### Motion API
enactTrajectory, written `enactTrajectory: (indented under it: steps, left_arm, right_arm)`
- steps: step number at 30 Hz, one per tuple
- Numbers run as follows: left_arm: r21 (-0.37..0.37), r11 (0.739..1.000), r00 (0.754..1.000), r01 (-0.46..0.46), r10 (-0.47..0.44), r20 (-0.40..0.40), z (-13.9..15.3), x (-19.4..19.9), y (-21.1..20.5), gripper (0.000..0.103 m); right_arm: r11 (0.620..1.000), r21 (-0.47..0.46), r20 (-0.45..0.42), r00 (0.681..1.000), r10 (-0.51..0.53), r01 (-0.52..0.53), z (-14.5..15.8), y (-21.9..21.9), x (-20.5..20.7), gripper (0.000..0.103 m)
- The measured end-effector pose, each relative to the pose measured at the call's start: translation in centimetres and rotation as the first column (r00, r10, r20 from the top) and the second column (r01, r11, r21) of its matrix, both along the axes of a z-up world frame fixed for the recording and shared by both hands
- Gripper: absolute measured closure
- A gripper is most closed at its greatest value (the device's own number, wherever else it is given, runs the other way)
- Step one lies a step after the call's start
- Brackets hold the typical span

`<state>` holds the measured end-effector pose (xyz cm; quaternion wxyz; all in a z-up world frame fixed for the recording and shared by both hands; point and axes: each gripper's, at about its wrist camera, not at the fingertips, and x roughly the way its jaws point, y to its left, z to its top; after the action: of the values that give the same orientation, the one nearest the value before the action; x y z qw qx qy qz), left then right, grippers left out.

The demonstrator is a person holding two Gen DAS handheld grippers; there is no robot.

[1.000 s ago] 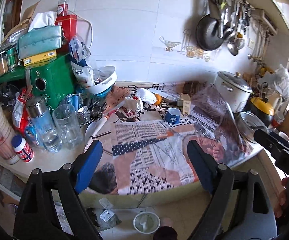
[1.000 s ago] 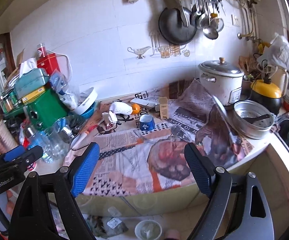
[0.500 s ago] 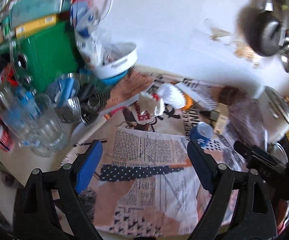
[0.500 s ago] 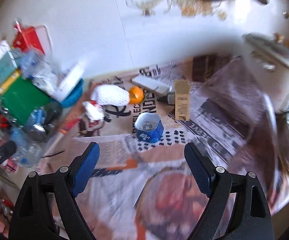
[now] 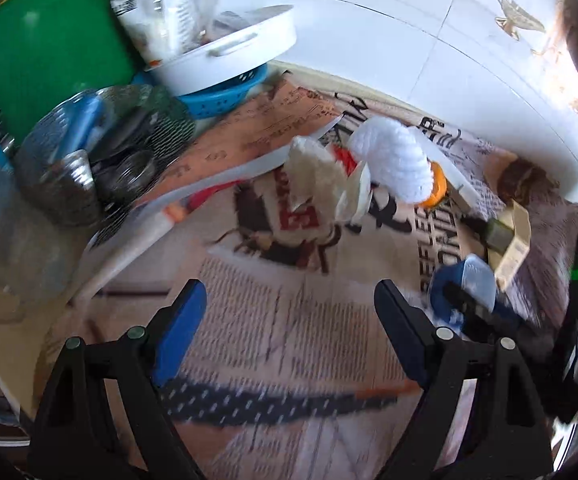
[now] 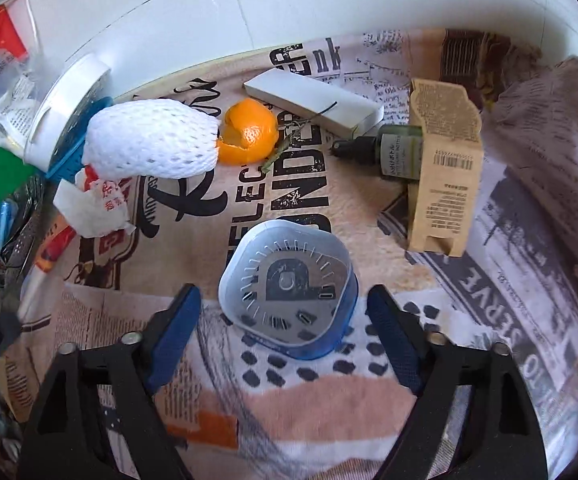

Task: Collect trash
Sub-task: 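Grasp the blue-and-white plastic cup with the right gripper while the left grasps the white-red bag, then carry the blue cup and plastic bag down toward the white bucket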

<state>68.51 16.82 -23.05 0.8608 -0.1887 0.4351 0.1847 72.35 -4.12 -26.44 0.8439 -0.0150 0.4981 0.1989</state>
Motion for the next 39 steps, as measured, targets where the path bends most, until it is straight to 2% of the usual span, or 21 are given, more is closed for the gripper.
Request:
enactTrajectory:
  steps: [7, 12, 14, 18, 23, 28, 34, 39]
  left_arm:
    - [-0.006, 1.0, 0.999, 0.011, -0.011, 0.044, -0.9, 5.8, 0.2, 0.026]
    - [-0.018, 1.0, 1.0, 0.008, -0.007, 0.013, -2.8, 8.8, 0.7, 0.046]
    - [-0.037, 0.999, 1.0, 0.005, -0.005, 0.005, -3.4, 9.2, 1.0, 0.065]
    - [-0.052, 0.999, 1.0, 0.007, -0.006, 0.021, -3.5, 8.4, 1.4, 0.072]
    - [-0.023, 0.999, 0.998, 0.027, -0.025, 0.049, -1.6, 5.4, 1.3, 0.075]
    - [0.014, 0.997, 0.992, 0.075, -0.076, 0.099, 1.8, 0.8, 1.1, 0.075]
    - [0.094, 0.984, 0.976, 0.155, -0.167, 0.141, 5.8, -6.5, 0.9, 0.075]
    - [0.123, 0.967, 0.958, 0.224, -0.242, 0.156, 7.1, -13.4, 1.2, 0.075]
  right_arm:
    - [1.0, 0.027, 0.022, 1.0, 0.009, -0.01, 0.8, -2.0, -0.3, 0.04]
    - [0.999, 0.042, 0.033, 0.999, -0.009, 0.008, 1.8, -3.9, -0.7, 0.04]
    - [0.999, 0.051, 0.038, 0.999, -0.021, 0.019, 2.3, -4.6, -1.0, 0.04]
    - [0.998, 0.062, 0.052, 0.998, -0.037, 0.033, 3.0, -5.3, -1.3, 0.04]
    - [0.995, 0.092, 0.072, 0.996, -0.053, 0.046, 4.5, -5.2, -3.1, 0.04]
    - [0.993, 0.109, 0.131, 0.99, -0.056, 0.042, 7.0, -4.3, -6.3, 0.04]
    - [0.987, 0.149, 0.23, 0.969, -0.091, 0.058, 11.0, -3.2, -13.2, 0.04]
    - [0.982, 0.173, 0.277, 0.952, -0.128, 0.082, 12.6, -2.6, -19.6, 0.04]
